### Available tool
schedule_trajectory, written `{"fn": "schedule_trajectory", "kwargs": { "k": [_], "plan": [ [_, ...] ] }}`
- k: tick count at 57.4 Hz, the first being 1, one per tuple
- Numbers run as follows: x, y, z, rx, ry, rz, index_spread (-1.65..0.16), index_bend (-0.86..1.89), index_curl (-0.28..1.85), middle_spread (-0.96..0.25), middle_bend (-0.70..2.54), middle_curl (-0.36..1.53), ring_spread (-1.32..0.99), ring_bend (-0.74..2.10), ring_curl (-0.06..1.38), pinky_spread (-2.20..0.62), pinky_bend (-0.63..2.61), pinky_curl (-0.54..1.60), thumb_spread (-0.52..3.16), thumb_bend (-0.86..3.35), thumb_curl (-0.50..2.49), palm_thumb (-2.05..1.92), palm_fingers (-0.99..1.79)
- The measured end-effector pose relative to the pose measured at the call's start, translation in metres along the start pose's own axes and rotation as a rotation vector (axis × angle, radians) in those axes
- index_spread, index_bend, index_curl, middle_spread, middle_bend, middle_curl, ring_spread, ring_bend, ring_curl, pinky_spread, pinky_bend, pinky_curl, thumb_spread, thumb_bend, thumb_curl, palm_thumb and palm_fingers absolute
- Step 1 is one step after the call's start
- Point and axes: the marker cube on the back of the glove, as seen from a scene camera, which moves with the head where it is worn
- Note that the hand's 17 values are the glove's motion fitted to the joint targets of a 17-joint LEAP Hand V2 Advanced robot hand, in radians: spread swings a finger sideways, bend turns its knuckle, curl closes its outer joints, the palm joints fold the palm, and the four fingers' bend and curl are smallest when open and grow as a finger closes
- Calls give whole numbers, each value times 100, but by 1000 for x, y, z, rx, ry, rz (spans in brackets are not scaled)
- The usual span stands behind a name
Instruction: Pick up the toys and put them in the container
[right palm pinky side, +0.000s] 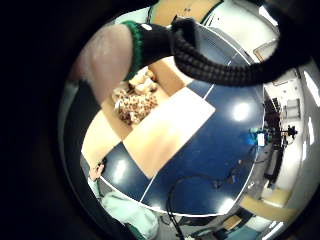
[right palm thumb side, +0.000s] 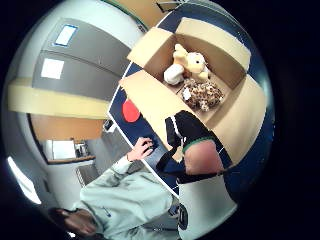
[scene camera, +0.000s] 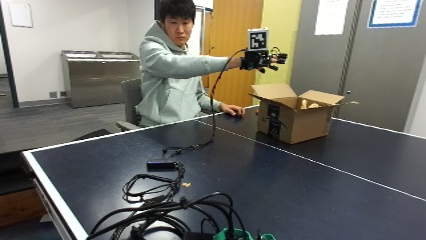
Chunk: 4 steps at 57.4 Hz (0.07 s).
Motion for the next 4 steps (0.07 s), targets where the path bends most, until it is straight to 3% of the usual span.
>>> {"fn": "schedule_trajectory", "kwargs": {
  "k": [4],
  "plan": [
    [1,15,-4,36,-29,-20,-28,10,37,2,7,22,4,18,26,8,114,37,135,0,40,30,-29]
  ]
}}
